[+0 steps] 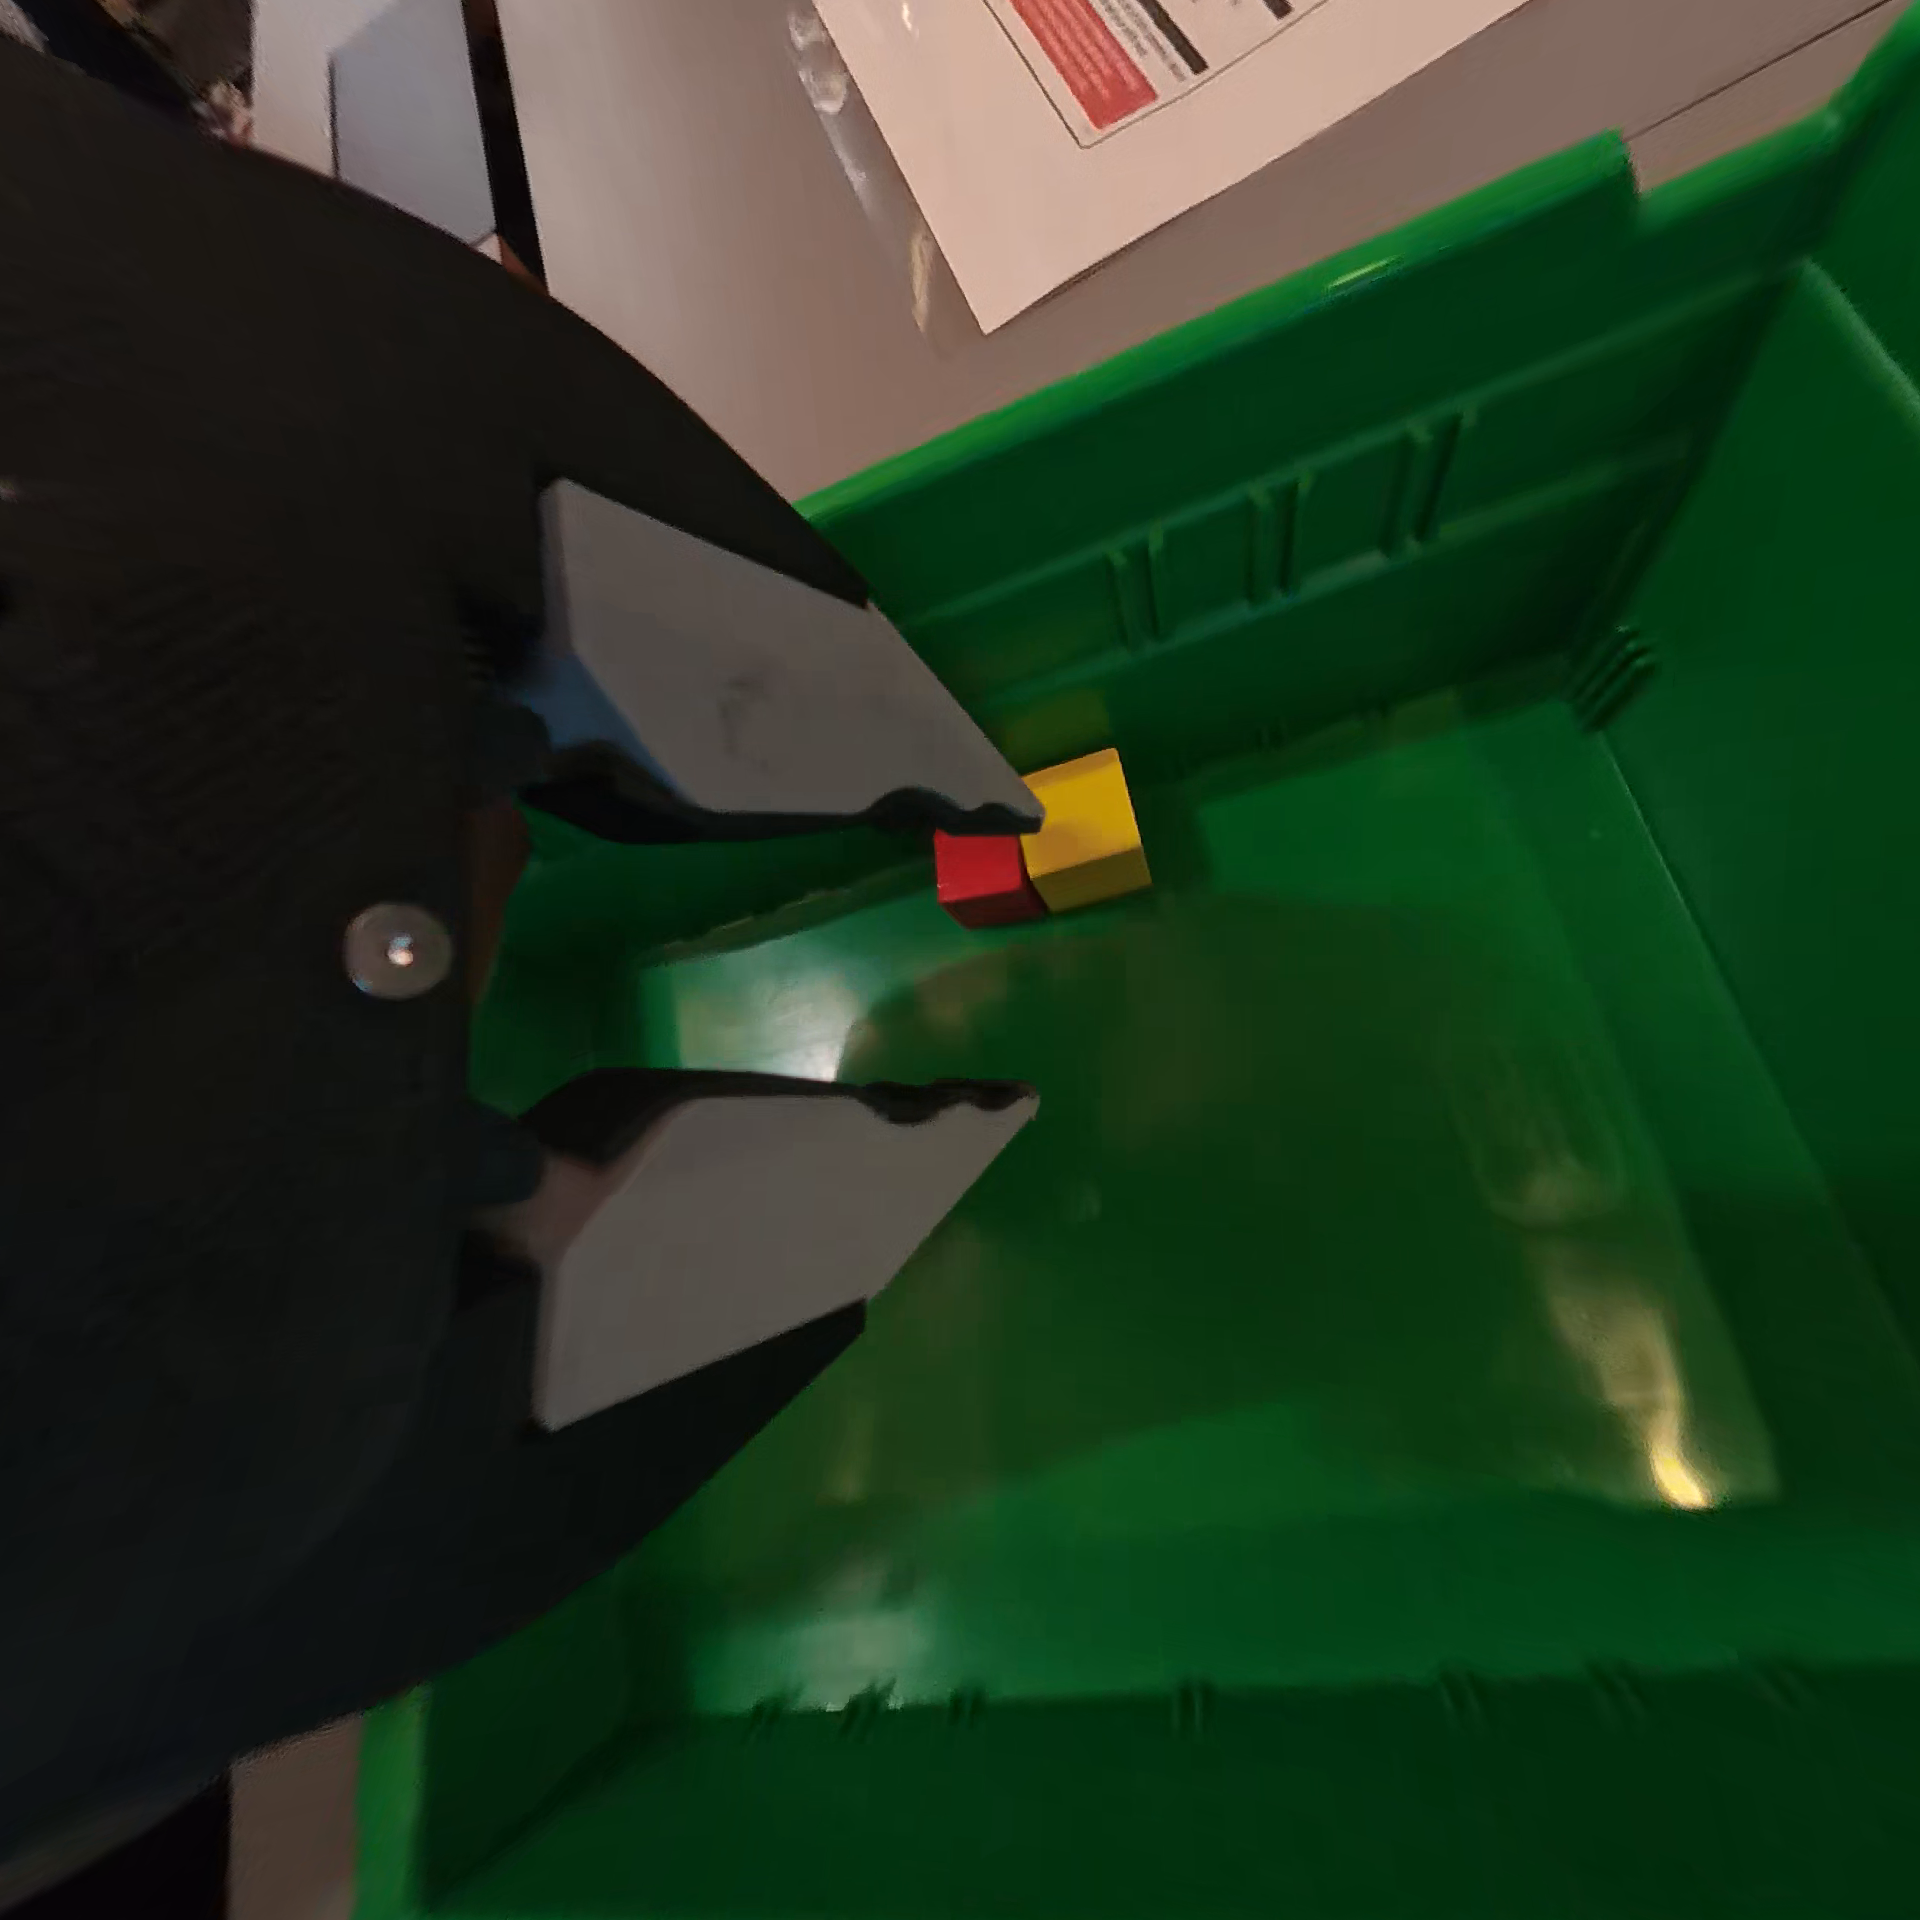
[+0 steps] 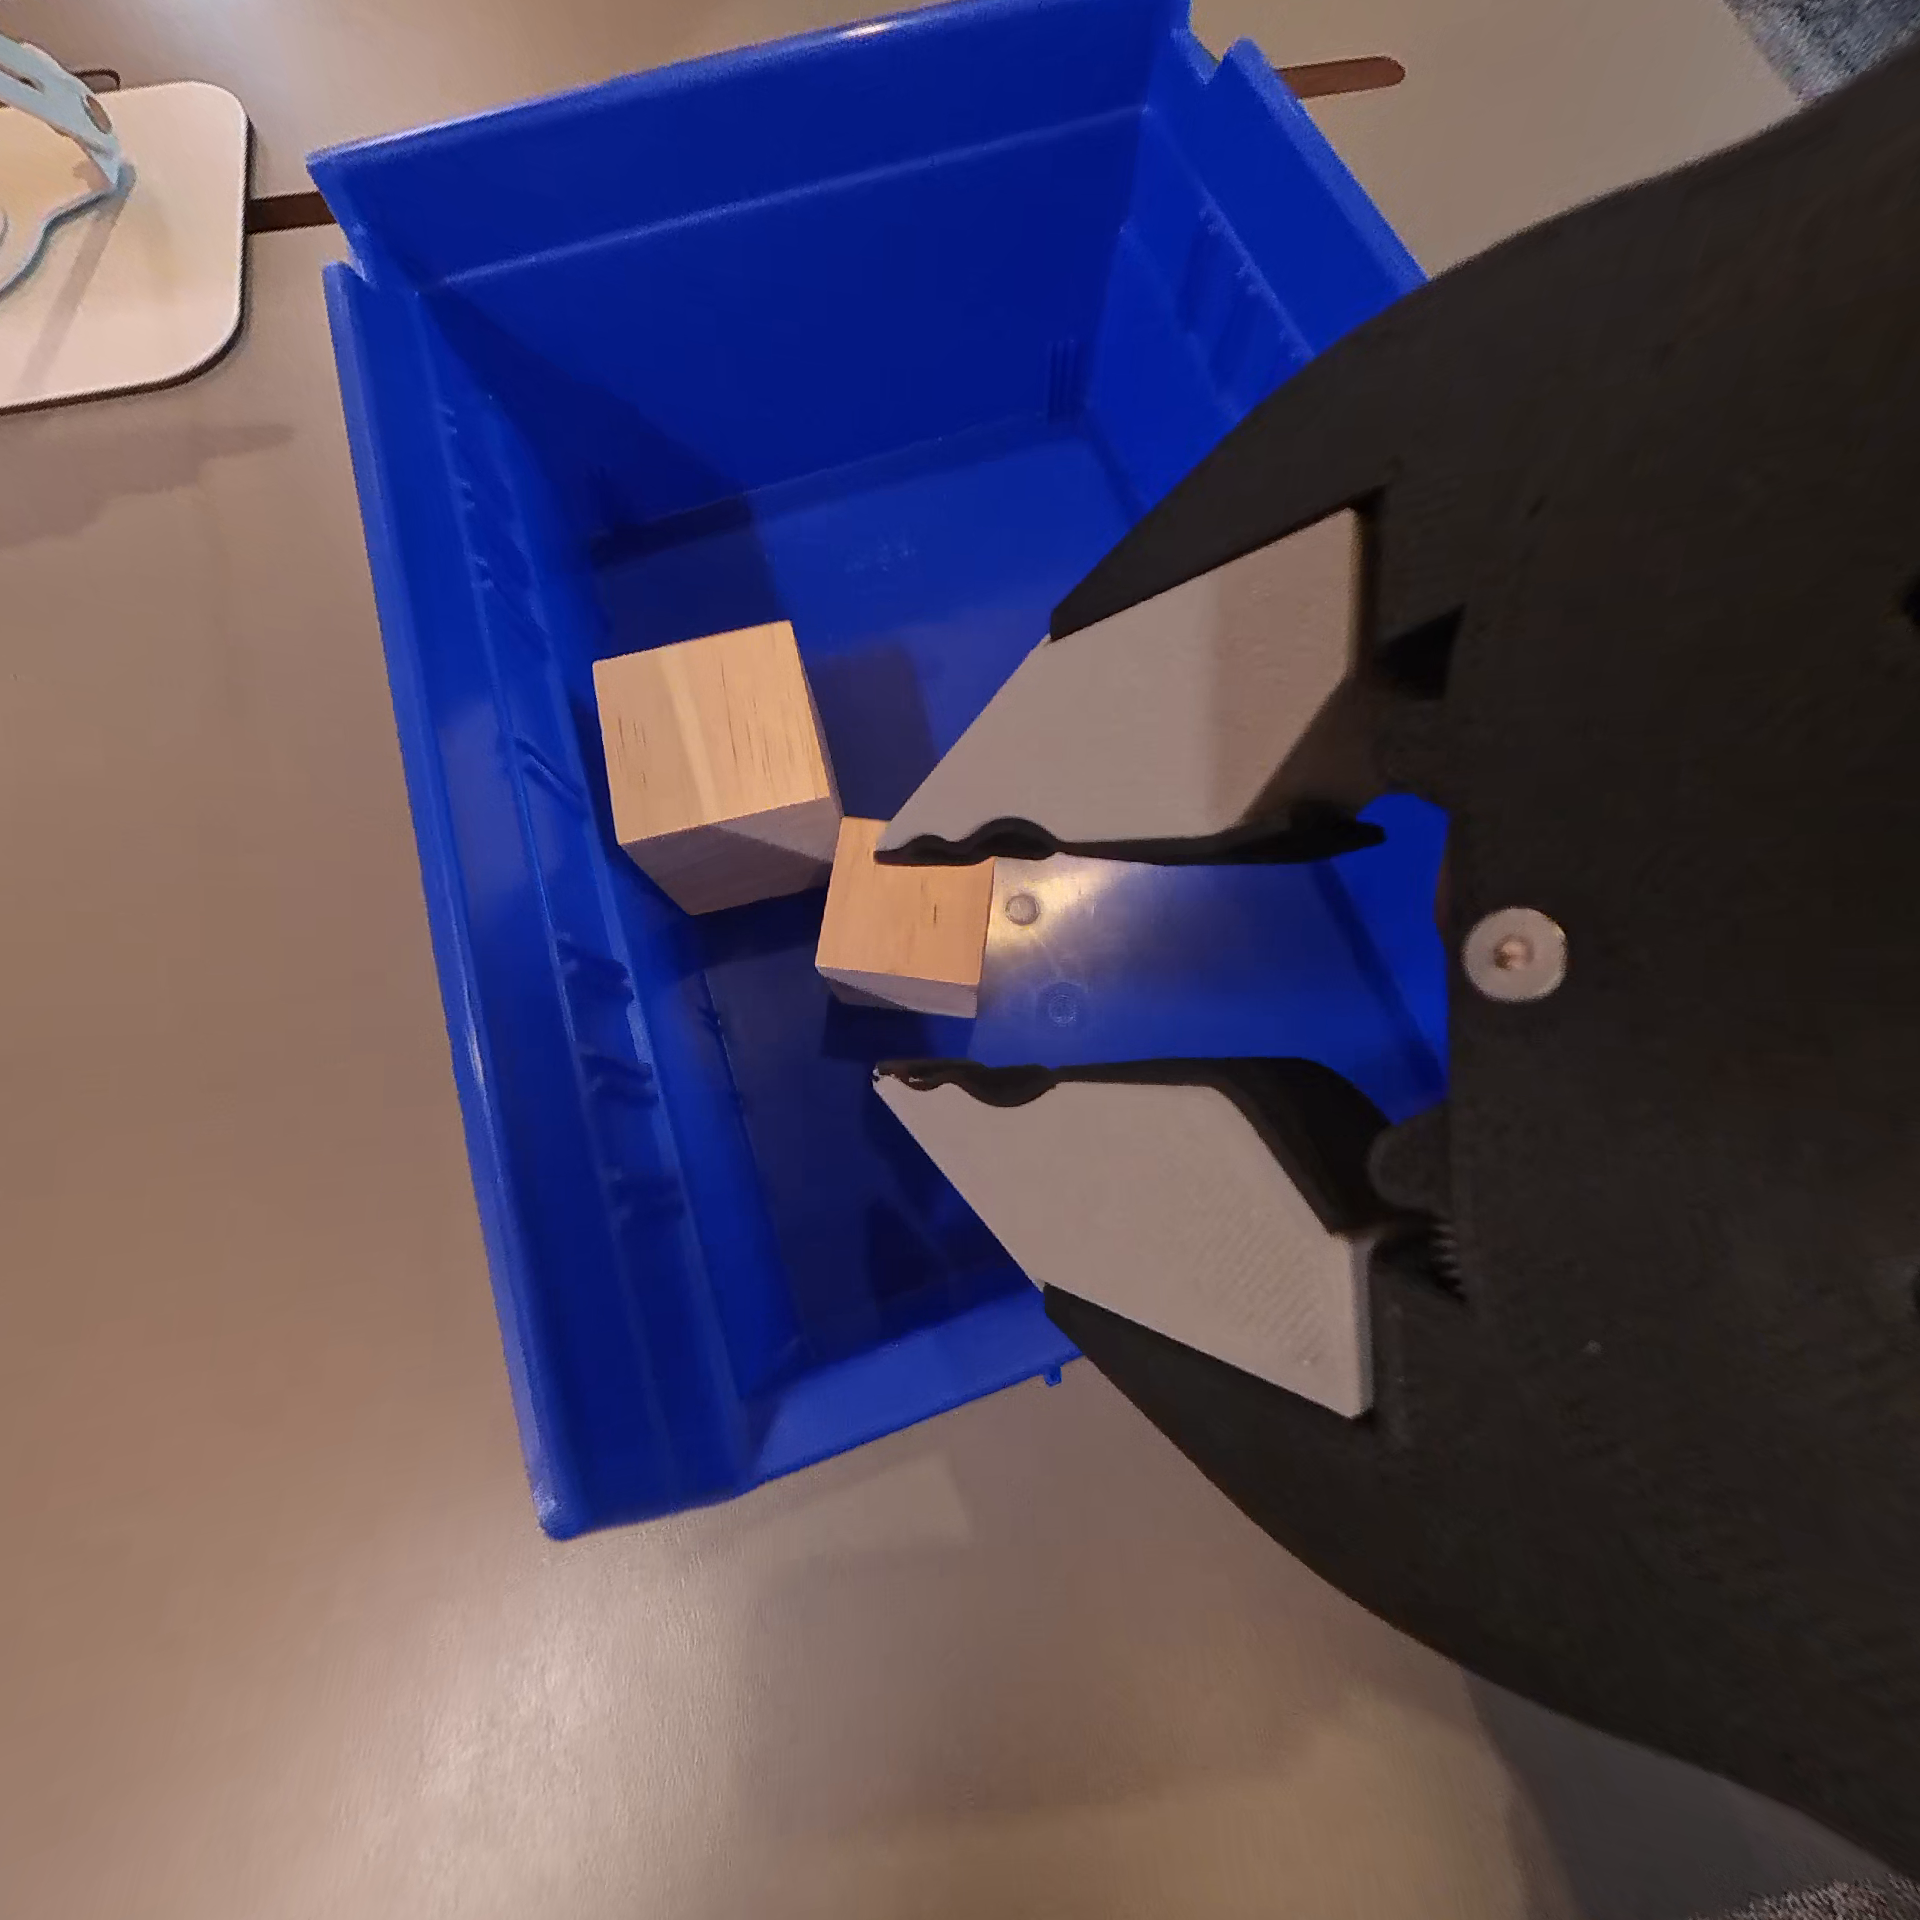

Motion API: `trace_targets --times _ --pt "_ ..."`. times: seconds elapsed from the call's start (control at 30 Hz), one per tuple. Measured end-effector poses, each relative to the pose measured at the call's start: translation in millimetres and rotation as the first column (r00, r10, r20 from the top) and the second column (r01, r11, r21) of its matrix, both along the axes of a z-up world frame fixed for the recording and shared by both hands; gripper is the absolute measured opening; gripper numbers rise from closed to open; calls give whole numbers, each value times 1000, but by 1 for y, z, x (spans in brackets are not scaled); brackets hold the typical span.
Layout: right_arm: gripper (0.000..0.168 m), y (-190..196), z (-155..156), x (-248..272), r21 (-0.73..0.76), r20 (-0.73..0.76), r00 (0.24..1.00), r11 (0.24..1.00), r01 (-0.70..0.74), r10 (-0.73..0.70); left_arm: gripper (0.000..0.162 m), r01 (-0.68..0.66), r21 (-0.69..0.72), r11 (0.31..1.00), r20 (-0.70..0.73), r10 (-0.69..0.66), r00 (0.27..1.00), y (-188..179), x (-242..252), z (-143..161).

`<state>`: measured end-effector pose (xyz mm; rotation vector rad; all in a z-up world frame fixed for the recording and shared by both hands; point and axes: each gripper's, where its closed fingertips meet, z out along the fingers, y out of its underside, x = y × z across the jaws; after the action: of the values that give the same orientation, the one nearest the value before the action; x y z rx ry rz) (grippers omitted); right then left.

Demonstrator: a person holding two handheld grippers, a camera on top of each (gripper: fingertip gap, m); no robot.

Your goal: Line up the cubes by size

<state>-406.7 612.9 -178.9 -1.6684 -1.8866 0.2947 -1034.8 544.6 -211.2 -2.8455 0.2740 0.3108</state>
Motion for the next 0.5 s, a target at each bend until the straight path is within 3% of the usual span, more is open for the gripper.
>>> trace_targets --times 0.5 --pt "31 -3 11 0 13 -13 1000 1000 7 -7 50 -43 -24 999 -9 42 999 0 -9 -21"
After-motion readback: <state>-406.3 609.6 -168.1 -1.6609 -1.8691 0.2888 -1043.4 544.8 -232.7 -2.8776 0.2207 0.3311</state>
